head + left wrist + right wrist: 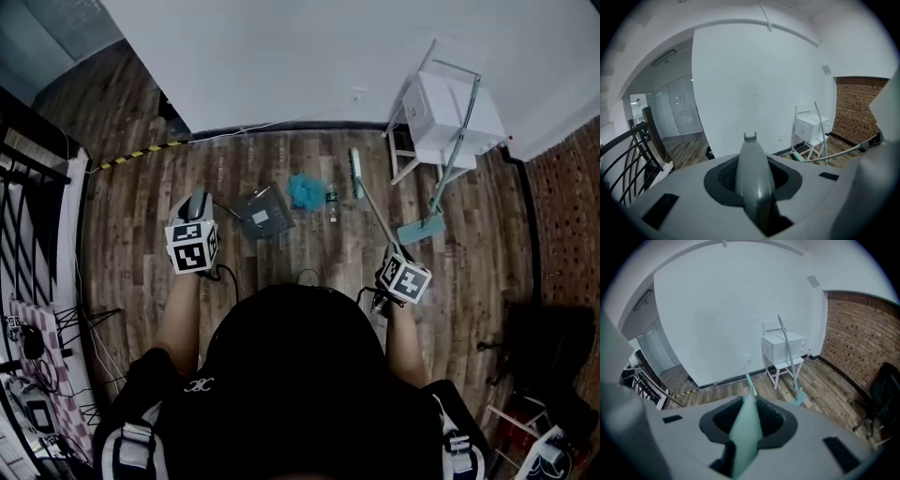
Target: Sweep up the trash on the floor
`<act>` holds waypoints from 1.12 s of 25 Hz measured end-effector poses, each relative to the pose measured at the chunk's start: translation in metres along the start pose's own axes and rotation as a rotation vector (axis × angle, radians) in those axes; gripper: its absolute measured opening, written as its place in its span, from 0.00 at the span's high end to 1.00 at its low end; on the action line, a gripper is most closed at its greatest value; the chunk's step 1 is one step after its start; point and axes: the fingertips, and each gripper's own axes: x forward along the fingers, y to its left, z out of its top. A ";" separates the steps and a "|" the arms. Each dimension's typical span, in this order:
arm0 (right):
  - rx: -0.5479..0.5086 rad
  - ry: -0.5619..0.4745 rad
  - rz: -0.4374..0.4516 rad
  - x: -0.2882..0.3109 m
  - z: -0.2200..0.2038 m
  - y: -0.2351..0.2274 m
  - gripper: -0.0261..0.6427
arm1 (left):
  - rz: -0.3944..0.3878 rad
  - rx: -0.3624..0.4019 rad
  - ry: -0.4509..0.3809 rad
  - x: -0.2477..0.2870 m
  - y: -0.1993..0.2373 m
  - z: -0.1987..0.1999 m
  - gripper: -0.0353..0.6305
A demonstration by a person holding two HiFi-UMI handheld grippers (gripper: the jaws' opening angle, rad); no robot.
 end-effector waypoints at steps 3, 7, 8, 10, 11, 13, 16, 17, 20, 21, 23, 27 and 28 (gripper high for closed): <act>-0.014 0.019 0.005 0.017 0.015 -0.010 0.81 | 0.010 -0.006 0.004 0.023 -0.011 0.014 0.81; -0.014 0.044 0.001 0.031 0.025 -0.020 0.81 | 0.003 0.007 0.003 0.044 -0.023 0.029 0.81; -0.008 0.046 -0.005 0.034 0.027 -0.021 0.81 | -0.006 0.016 0.002 0.049 -0.025 0.032 0.81; 0.005 0.047 -0.018 0.039 0.030 -0.021 0.81 | -0.025 0.030 0.001 0.061 -0.027 0.039 0.81; 0.012 0.046 -0.025 0.042 0.031 -0.020 0.81 | -0.033 0.031 0.002 0.069 -0.026 0.043 0.81; 0.024 0.050 -0.041 0.049 0.034 -0.017 0.81 | -0.047 0.033 0.002 0.087 -0.022 0.053 0.81; 0.028 0.074 -0.071 0.056 0.032 -0.011 0.81 | -0.082 0.048 0.000 0.114 -0.018 0.061 0.81; 0.029 0.082 -0.077 0.058 0.030 -0.008 0.81 | -0.098 0.058 0.000 0.124 -0.017 0.062 0.81; 0.037 0.089 -0.091 0.068 0.024 0.003 0.81 | -0.144 0.095 0.005 0.157 -0.011 0.065 0.81; 0.041 0.091 -0.101 0.071 0.023 0.009 0.81 | -0.158 0.105 0.009 0.170 -0.009 0.066 0.81; 0.059 0.095 -0.129 0.076 0.022 0.022 0.81 | -0.185 0.122 0.019 0.195 -0.003 0.067 0.81; 0.131 0.119 -0.198 0.089 0.026 0.053 0.81 | -0.248 0.176 0.043 0.244 0.016 0.069 0.81; 0.153 0.124 -0.216 0.092 0.027 0.060 0.81 | -0.262 0.197 0.047 0.256 0.021 0.069 0.81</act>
